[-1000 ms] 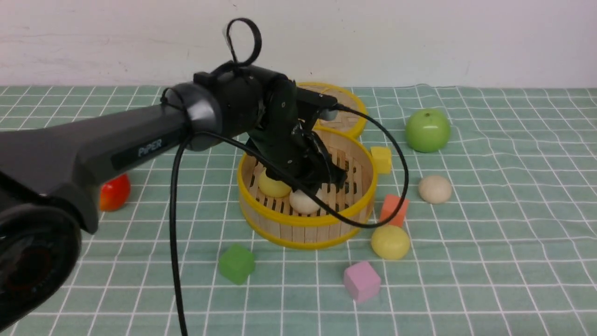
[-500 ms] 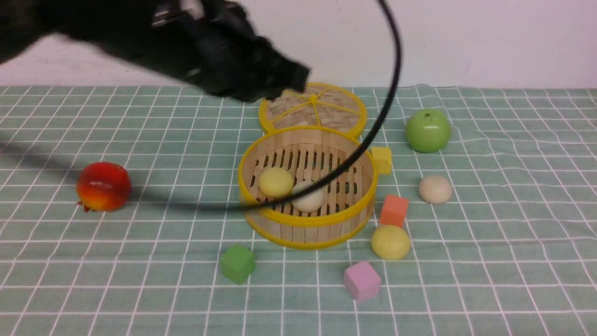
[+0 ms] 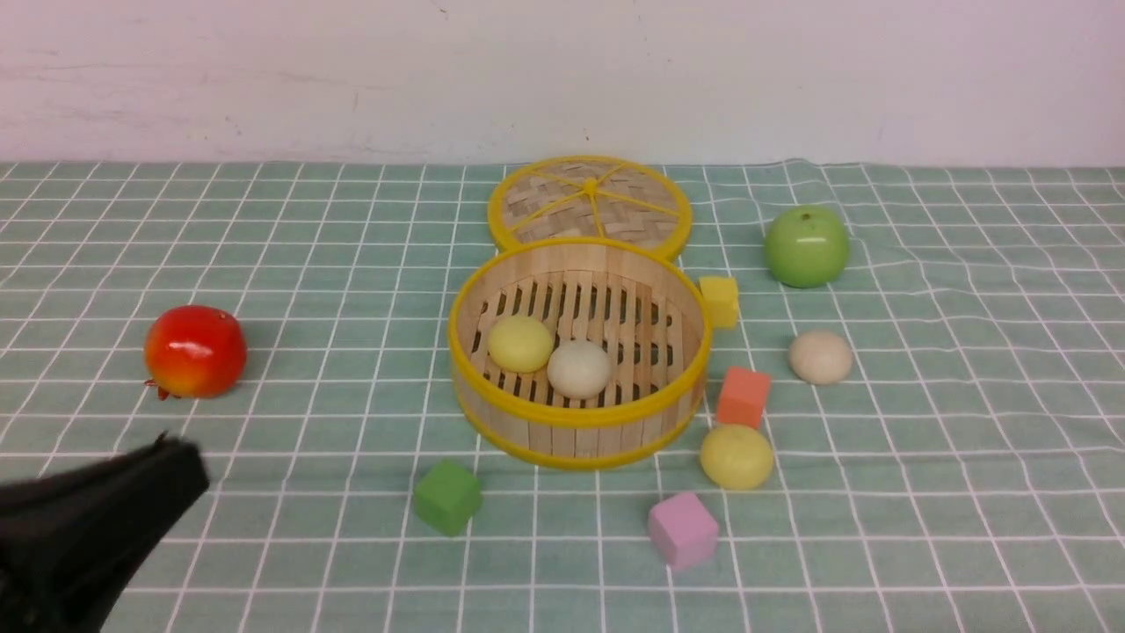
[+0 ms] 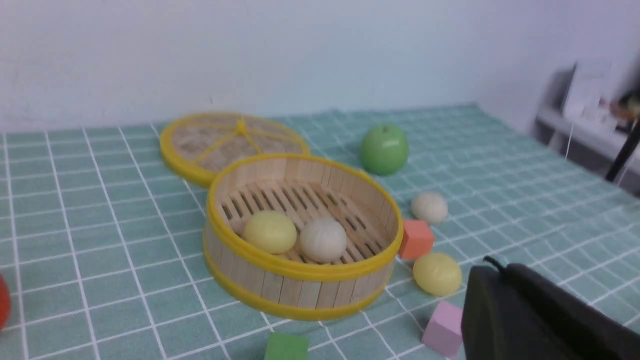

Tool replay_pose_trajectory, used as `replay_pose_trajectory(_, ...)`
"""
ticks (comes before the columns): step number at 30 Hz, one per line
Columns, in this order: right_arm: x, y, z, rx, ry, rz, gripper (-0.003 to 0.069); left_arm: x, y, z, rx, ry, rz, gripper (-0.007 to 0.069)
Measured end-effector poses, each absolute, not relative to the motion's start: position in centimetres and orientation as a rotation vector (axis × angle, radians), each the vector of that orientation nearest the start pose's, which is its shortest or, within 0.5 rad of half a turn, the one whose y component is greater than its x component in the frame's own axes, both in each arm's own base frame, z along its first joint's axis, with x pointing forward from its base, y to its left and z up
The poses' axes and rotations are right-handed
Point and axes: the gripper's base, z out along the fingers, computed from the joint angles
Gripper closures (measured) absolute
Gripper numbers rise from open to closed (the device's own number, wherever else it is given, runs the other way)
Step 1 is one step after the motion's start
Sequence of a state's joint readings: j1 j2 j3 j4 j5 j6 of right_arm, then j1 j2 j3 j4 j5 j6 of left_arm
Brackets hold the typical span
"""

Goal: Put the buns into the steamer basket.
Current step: Use the right arm to grab a steamed stuffed bun

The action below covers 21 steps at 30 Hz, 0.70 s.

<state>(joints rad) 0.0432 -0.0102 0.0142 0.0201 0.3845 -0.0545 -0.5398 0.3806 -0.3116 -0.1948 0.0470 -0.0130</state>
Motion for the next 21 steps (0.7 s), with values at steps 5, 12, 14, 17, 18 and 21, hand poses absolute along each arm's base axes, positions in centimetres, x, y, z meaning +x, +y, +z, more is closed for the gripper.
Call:
replay_pose_trajectory(5, 5.2, 0.3, 17.4, -0.079, 1.870, 0.012, 0.0419, 6.4, -3.9, 27.2, 0.255, 1.542, -0.607, 0.0638)
replay_pose_trajectory(12, 5.2, 0.3, 17.4, -0.079, 1.870, 0.012, 0.0419, 5.3, -3.3, 26.7, 0.243, 1.486, -0.625, 0.0638)
replay_pose_trajectory(14, 5.2, 0.3, 17.4, -0.079, 1.870, 0.012, 0.0419, 5.3, -3.3, 26.7, 0.245, 1.491, -0.624, 0.0638)
replay_pose_trajectory(17, 5.2, 0.3, 17.4, -0.079, 1.870, 0.012, 0.0419, 5.3, -3.3, 26.7, 0.245, 1.493, -0.624, 0.0638)
replay_pose_trajectory(18, 5.2, 0.3, 17.4, -0.079, 1.870, 0.012, 0.0419, 5.3, -3.3, 26.7, 0.246, 1.494, -0.624, 0.0638)
replay_pose_trajectory(21, 5.2, 0.3, 17.4, -0.079, 1.870, 0.012, 0.0419, 5.3, -3.3, 26.6, 0.246, 1.496, -0.624, 0.0638)
